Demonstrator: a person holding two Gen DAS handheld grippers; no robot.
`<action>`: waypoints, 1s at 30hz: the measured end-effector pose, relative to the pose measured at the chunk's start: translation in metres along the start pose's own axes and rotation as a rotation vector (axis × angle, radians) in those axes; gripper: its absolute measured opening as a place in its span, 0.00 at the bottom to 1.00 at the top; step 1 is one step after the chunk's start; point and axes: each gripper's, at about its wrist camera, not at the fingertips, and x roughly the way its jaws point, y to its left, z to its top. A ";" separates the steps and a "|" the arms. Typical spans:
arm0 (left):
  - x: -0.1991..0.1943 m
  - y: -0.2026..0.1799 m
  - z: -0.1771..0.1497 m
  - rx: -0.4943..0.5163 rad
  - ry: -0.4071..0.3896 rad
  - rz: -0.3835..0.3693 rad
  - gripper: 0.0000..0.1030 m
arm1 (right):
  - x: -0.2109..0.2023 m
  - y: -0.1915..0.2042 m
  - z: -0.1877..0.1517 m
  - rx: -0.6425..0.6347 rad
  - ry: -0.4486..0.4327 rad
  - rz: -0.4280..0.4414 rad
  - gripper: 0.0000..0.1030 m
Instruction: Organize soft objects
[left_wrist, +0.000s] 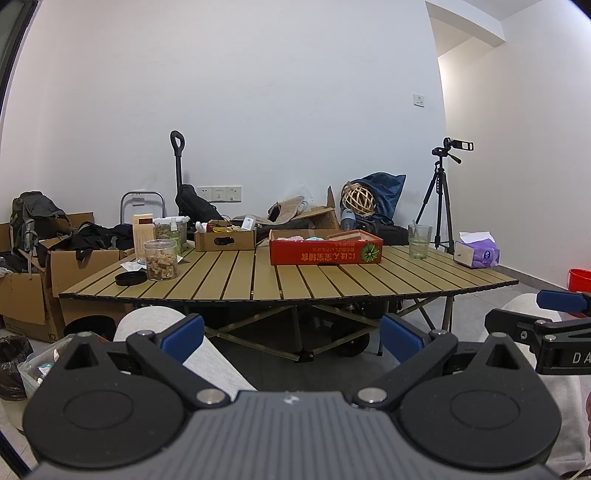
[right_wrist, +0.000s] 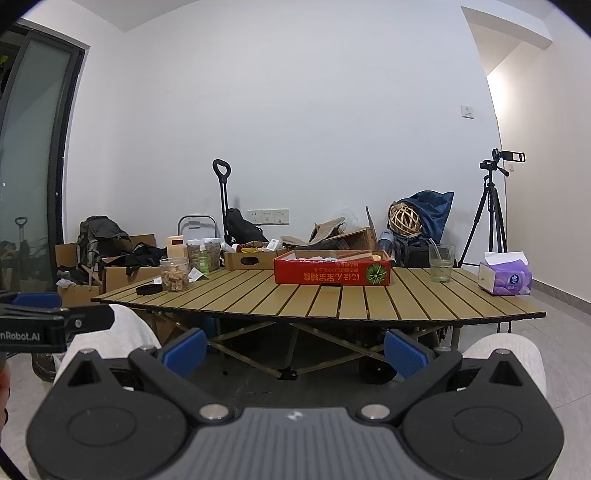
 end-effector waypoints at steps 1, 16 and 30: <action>0.000 0.000 -0.001 0.000 0.001 0.000 1.00 | 0.000 0.000 0.000 0.001 0.001 0.001 1.00; 0.001 -0.004 0.000 0.009 -0.013 0.002 1.00 | 0.001 0.000 -0.001 0.001 -0.006 0.000 1.00; -0.003 0.001 -0.004 -0.002 0.007 0.004 1.00 | -0.001 0.010 -0.007 -0.006 0.027 0.025 1.00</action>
